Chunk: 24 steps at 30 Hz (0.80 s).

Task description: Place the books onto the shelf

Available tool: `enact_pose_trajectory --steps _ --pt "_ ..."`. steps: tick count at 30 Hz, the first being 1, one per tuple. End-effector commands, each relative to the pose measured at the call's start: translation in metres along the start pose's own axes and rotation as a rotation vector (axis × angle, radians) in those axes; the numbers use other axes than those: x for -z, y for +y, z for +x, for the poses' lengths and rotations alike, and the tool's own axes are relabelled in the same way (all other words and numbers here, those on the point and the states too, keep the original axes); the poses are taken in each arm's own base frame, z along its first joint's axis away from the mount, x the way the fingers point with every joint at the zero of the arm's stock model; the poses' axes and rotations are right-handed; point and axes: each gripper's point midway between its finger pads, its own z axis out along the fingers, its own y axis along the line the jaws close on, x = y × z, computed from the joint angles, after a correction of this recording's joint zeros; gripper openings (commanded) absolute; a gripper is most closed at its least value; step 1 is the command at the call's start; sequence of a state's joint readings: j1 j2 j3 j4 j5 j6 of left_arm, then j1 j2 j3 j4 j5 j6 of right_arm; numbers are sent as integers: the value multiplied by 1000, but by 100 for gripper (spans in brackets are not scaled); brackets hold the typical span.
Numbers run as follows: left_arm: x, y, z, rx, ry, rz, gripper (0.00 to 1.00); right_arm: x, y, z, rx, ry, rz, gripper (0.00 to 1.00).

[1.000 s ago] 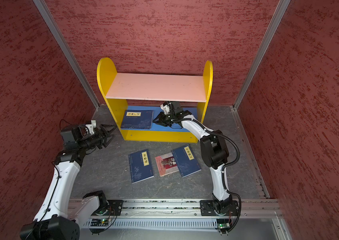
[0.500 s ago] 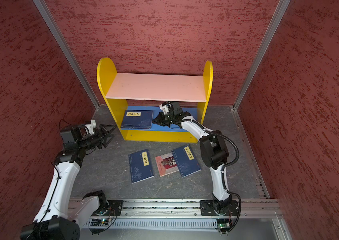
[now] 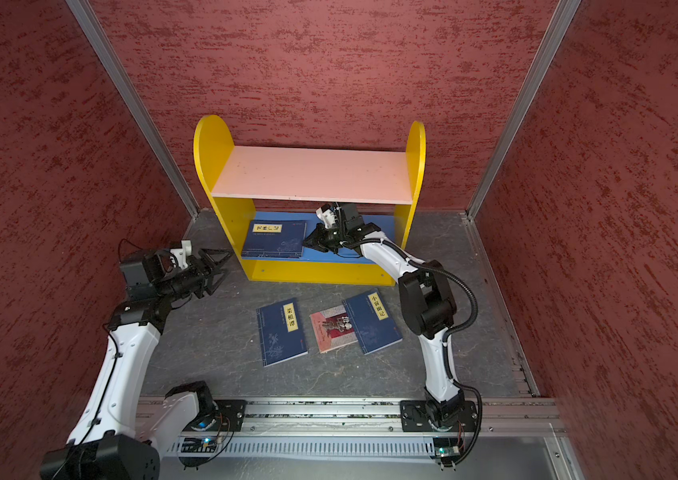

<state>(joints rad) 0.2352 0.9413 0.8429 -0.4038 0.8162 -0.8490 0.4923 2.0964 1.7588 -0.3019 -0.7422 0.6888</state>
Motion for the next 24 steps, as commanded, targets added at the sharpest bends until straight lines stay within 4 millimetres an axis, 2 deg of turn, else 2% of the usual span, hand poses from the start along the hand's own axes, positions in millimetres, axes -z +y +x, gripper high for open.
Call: enact_pose_trajectory --steps 1,6,11,16,24 --pt "1 1 1 4 7 7 79 -6 8 -3 23 8 -31 8" --pt "1 1 2 3 8 8 79 -5 10 -4 33 0 -25 8" --pt "1 1 1 4 6 8 79 11 16 -15 79 -75 31 9" --pt "1 1 1 4 5 7 79 18 22 -18 95 -102 39 11" --pt "1 2 2 5 5 7 79 9 3 -5 54 -68 43 8"
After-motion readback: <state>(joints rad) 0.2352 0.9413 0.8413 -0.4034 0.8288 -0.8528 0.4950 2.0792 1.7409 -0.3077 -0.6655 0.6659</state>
